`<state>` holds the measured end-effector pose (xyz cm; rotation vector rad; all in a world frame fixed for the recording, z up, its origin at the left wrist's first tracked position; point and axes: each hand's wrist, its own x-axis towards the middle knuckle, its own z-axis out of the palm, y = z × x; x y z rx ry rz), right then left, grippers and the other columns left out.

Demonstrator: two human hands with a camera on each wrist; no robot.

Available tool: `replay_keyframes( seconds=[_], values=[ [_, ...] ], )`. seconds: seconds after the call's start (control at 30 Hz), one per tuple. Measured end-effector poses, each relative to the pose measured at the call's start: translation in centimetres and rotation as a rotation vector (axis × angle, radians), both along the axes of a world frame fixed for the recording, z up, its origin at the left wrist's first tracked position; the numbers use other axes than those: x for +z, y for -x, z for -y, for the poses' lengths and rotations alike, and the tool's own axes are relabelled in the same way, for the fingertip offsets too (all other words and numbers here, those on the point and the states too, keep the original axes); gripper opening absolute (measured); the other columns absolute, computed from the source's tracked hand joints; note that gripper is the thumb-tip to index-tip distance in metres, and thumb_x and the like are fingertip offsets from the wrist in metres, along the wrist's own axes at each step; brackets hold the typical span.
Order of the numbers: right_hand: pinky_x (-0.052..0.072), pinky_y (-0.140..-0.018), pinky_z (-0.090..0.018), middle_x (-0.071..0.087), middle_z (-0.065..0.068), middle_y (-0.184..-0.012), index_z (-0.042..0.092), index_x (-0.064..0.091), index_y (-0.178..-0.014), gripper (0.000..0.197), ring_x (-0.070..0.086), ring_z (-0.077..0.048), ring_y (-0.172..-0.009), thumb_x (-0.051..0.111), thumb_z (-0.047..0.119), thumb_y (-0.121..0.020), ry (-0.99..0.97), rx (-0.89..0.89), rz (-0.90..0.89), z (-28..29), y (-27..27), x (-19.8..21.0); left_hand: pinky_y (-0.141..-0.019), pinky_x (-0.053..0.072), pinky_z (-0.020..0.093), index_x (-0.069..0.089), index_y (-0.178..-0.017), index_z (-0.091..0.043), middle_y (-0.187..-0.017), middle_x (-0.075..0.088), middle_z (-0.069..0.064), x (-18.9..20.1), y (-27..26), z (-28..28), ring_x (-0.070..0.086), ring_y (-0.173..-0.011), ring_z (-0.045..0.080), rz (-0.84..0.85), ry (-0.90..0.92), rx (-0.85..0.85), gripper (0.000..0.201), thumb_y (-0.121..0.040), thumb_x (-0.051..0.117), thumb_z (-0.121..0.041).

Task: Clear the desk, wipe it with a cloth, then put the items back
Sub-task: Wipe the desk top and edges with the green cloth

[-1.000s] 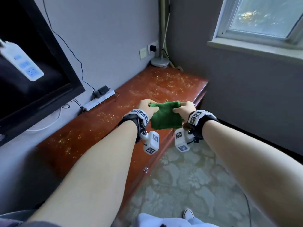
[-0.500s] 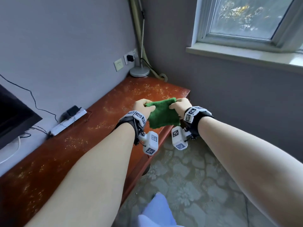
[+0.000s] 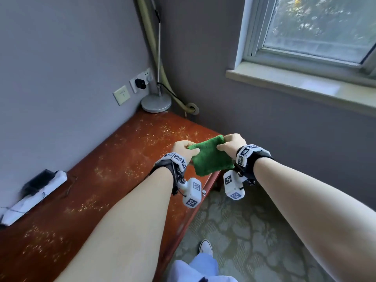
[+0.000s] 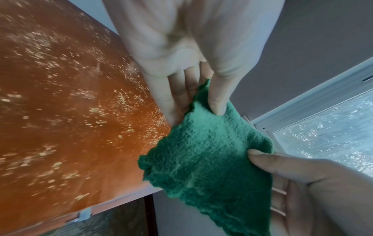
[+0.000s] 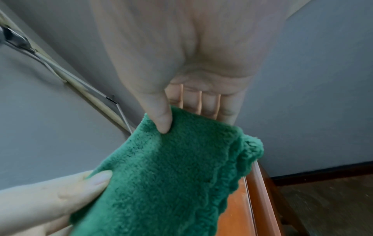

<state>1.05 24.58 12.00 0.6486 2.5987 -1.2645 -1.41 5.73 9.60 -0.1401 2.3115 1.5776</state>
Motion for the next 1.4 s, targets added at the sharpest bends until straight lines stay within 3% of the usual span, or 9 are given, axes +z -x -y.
replay_keyframes(
  seconds=[0.17,0.33,0.47,0.6,0.87,1.03,1.13,1.27,1.4],
  values=[
    [0.053,-0.092,-0.042,0.069,-0.017,-0.110,-0.001,0.065,-0.115,0.039,0.065,-0.032,-0.105,0.073,0.020,-0.084,-0.040,0.031,0.023,-2.1,6.1,-1.7,-0.065,0.061,0.054,0.069,-0.086,-0.015,-0.091,0.072,0.021,-1.5,6.1,-2.1,0.072,-0.084,0.038,0.067,-0.009,0.028,0.010,-0.084,0.074,-0.006],
    [0.055,-0.089,-0.039,0.069,-0.012,-0.102,0.003,0.067,-0.110,0.033,0.066,-0.029,-0.100,0.074,0.022,-0.084,-0.033,0.104,0.105,-4.4,12.3,-4.3,-0.075,0.060,0.054,0.073,-0.087,-0.022,-0.086,0.075,0.010,-5.4,11.8,-3.6,0.073,-0.086,0.031,0.127,0.034,0.075,0.026,-0.063,0.079,-0.029],
    [0.051,-0.090,-0.033,0.066,-0.010,-0.111,0.007,0.066,-0.117,0.035,0.063,-0.027,-0.106,0.074,0.020,-0.085,-0.033,0.206,0.161,-6.2,18.6,-6.7,-0.080,0.059,0.052,0.072,-0.097,-0.013,-0.089,0.073,0.012,-6.6,15.4,-5.8,0.071,-0.090,0.031,0.147,0.040,0.190,0.016,-0.081,0.077,-0.011],
    [0.054,-0.093,-0.043,0.064,-0.012,-0.120,0.013,0.063,-0.128,0.049,0.063,-0.029,-0.109,0.076,0.014,-0.082,0.024,0.308,0.237,-7.7,25.4,-9.1,-0.079,0.060,0.051,0.071,-0.100,-0.012,-0.083,0.068,0.007,-7.8,18.6,-7.9,0.069,-0.088,0.029,0.191,0.045,0.360,0.015,-0.085,0.074,-0.008],
    [0.047,-0.076,-0.027,0.065,-0.006,-0.109,0.020,0.067,-0.098,0.023,0.060,-0.020,-0.096,0.077,0.014,-0.078,0.035,0.479,0.238,-7.9,34.4,-11.0,-0.063,0.062,0.046,0.068,-0.095,-0.018,-0.102,0.067,0.013,-9.1,22.0,-10.1,0.068,-0.092,0.031,0.272,-0.004,0.687,0.016,-0.085,0.075,-0.008],
    [0.040,-0.072,-0.024,0.059,-0.001,-0.097,0.016,0.065,-0.097,0.021,0.057,-0.019,-0.092,0.075,0.012,-0.079,0.016,0.547,0.236,-5.6,36.8,-12.3,-0.062,0.062,0.043,0.068,-0.093,-0.020,-0.104,0.068,0.012,-9.5,24.0,-8.8,0.068,-0.091,0.029,0.279,0.019,0.826,0.018,-0.084,0.072,-0.005],
    [0.046,-0.073,-0.026,0.061,-0.002,-0.091,0.013,0.067,-0.094,0.019,0.062,-0.023,-0.090,0.075,0.009,-0.077,-0.010,0.584,0.253,-3.4,38.1,-12.8,-0.066,0.062,0.046,0.066,-0.085,-0.026,-0.096,0.071,0.009,-9.5,25.5,-6.9,0.071,-0.088,0.028,0.271,0.042,0.869,0.023,-0.082,0.072,-0.004],
    [0.059,-0.074,-0.043,0.066,-0.005,-0.079,0.021,0.064,-0.076,0.018,0.069,-0.029,-0.080,0.072,0.006,-0.074,0.013,0.616,0.252,0.2,40.1,-13.3,-0.073,0.062,0.046,0.065,-0.092,-0.021,-0.091,0.072,0.006,-10.0,28.3,-3.0,0.071,-0.088,0.026,0.240,0.120,0.909,0.021,-0.080,0.075,-0.007],
    [0.060,-0.073,-0.040,0.066,-0.002,-0.081,0.024,0.068,-0.083,0.022,0.067,-0.023,-0.075,0.067,0.004,-0.075,0.039,0.615,0.208,4.2,42.7,-13.5,-0.078,0.060,0.039,0.061,-0.094,-0.016,-0.092,0.073,0.007,-10.6,31.8,1.1,0.070,-0.084,0.022,0.204,0.214,0.959,0.023,-0.079,0.079,-0.011]
  ],
)
